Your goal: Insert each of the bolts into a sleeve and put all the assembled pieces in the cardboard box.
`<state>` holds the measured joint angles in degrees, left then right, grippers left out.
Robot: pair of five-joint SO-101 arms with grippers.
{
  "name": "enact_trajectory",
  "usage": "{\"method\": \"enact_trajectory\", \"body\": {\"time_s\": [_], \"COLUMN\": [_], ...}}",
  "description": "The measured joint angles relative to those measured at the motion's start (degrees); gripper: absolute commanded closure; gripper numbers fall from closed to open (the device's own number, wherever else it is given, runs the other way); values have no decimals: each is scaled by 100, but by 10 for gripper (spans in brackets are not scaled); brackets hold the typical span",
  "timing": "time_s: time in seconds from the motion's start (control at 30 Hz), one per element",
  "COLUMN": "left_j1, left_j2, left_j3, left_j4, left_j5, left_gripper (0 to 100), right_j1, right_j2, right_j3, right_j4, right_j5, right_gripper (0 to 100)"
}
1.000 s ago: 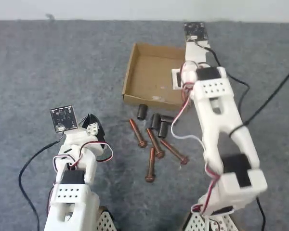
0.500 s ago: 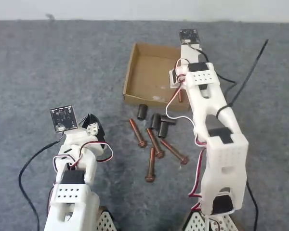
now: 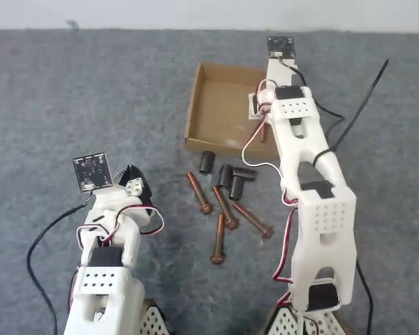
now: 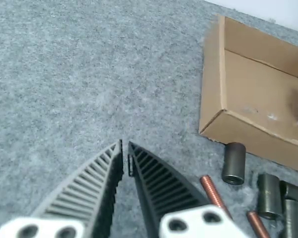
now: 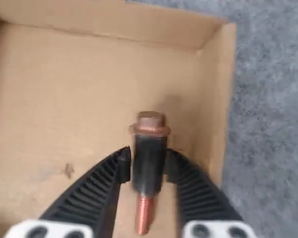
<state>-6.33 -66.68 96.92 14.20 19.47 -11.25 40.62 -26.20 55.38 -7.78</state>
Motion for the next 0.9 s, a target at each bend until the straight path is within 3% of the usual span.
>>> {"method": "enact_trajectory", "body": {"time_s": [0.3,0.47,0.7,0.9], "left_j1": [0,0,0,0], "left_j2": [0,0,0,0], "left_j3": [0,0,0,0], "left_j4": [0,0,0,0], "left_j5": [0,0,0,0], "left_gripper": [991,991,991,991], "right_j1": [-255,-246,-352,-897], "right_j2": [-1055,-1767,-2312,-2866], "right_j3": [-70,-70,-70,-79], "right_j4": [1389,2189,3156,3895], "right_j5": [0,0,-457,-527], "right_gripper": [805,998,992,993]}}
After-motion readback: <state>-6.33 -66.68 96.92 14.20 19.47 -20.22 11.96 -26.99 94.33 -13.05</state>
